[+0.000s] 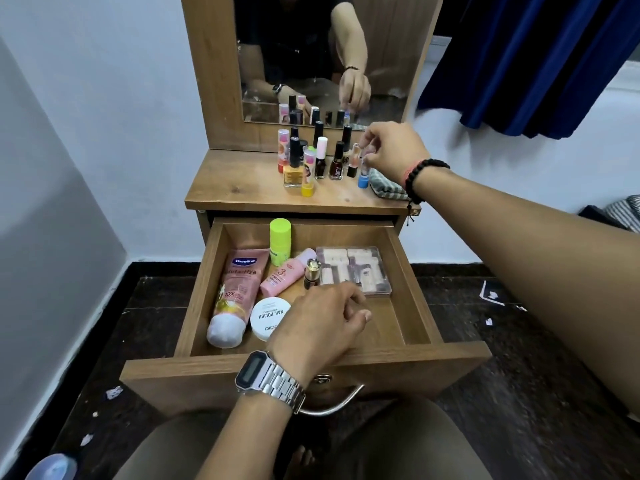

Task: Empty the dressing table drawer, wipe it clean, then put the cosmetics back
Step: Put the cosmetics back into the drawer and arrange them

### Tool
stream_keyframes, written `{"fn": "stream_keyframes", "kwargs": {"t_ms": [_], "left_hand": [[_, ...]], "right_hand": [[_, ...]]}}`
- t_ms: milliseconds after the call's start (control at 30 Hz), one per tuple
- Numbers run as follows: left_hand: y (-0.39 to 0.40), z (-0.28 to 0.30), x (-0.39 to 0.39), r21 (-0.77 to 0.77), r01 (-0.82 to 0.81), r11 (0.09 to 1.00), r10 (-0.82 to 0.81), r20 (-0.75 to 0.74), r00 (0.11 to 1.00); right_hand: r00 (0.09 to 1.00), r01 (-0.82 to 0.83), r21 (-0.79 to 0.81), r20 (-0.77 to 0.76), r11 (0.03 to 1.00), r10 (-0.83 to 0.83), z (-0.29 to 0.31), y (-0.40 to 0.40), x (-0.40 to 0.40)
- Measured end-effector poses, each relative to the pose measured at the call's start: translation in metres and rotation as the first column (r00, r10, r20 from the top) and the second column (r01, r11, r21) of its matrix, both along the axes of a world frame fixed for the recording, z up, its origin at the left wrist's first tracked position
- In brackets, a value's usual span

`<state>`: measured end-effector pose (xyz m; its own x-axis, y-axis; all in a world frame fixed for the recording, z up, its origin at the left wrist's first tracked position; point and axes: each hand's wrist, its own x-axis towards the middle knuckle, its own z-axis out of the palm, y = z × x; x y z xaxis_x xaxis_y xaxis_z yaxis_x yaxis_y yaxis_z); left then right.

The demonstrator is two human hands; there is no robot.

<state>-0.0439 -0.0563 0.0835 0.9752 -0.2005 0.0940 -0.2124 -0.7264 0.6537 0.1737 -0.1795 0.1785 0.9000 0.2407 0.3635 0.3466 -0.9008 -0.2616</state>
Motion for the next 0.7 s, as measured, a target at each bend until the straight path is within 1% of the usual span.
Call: {"fn": "stream_keyframes", "kwargs": {"t_ms": [100,133,200,267,333,400,467,567,633,700], "left_hand": [[0.005,-0.002,0.001,-0.035,-0.064,0.997,0.063,-0.028,0.998],[0.009,-0.003,0.002,-0.037,-0.115,0.993,0.114,-0.023,0.993],[0.022,-0.003,0.005,-0.031,-0.271,0.962,0.272,0.032,0.962],[0.037,0.001,0.006,-0.033,-0.446,0.894,0.448,0.087,0.890],[0.051,0.003,0.006,-0.080,-0.541,0.837,0.547,0.098,0.831],[0.057,0.005,0.004,-0.147,-0.580,0.801,0.594,0.076,0.801],[0.058,0.006,0.001,-0.214,-0.597,0.773,0.619,0.055,0.783],[0.055,0.009,-0.002,-0.250,-0.612,0.750,0.640,0.043,0.767],[0.055,0.010,-0.003,-0.241,-0.624,0.743,0.649,0.035,0.760],[0.055,0.011,-0.003,-0.225,-0.634,0.740,0.656,0.030,0.754]], "right_hand": [[1.000,-0.011,0.067,0.026,0.998,0.010,0.006,-0.002,-0.013],[0.999,-0.028,0.115,0.038,0.993,0.023,0.009,-0.003,-0.023],[0.995,-0.091,0.213,0.048,0.973,0.083,0.014,-0.005,-0.054],[0.982,-0.176,0.258,-0.018,0.950,0.187,0.009,-0.006,-0.090],[0.951,-0.231,0.260,-0.145,0.938,0.274,-0.011,-0.004,-0.119],[0.912,-0.261,0.246,-0.253,0.934,0.321,-0.038,0.001,-0.136],[0.893,-0.293,0.200,-0.291,0.935,0.342,-0.061,0.009,-0.141],[0.885,-0.342,0.130,-0.289,0.931,0.366,-0.083,0.024,-0.141],[0.894,-0.355,0.035,-0.279,0.934,0.351,-0.091,0.035,-0.139],[0.901,-0.356,-0.022,-0.271,0.934,0.338,-0.097,0.044,-0.137]]}}
